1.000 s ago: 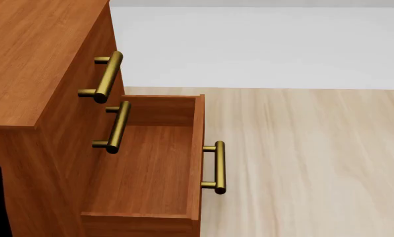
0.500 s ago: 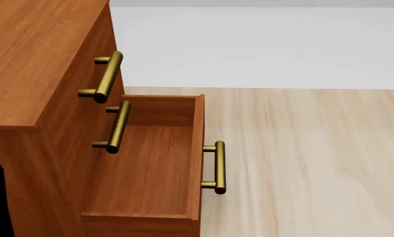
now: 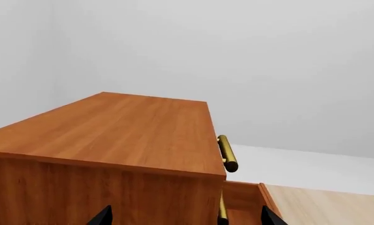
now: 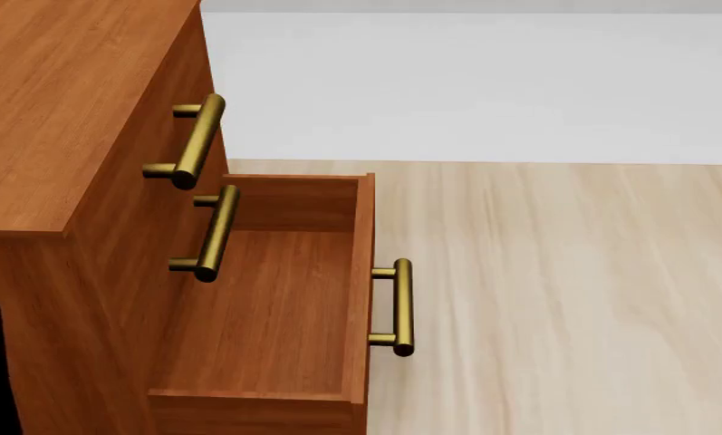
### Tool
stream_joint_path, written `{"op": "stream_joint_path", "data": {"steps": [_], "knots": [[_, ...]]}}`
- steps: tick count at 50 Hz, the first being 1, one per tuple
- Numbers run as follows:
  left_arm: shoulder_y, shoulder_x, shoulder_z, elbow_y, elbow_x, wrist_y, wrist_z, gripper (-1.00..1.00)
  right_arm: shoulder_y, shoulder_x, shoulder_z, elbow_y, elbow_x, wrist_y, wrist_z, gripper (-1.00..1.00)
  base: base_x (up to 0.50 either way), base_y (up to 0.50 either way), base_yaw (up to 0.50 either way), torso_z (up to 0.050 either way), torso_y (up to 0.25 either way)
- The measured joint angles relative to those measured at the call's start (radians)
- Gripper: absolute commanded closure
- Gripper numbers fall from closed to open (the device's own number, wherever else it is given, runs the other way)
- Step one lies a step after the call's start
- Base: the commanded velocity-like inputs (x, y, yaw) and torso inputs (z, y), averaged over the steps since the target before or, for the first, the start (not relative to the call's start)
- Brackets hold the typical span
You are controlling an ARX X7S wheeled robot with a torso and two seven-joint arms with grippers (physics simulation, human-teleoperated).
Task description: Put the wine bottle in the bottom drawer of the cabinet.
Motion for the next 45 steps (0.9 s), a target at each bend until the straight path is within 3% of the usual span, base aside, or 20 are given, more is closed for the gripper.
{"op": "stream_joint_path", "data": {"steps": [45], "knots": [[0.023,0.017,-0.026,-0.009,-0.009,-0.013,0.005,-1.00,0.090,-0.075,0.032,0.138,0.163,0.053,-0.202,-1.00,0.00,0.00,0.00,0.000,0.000]]}}
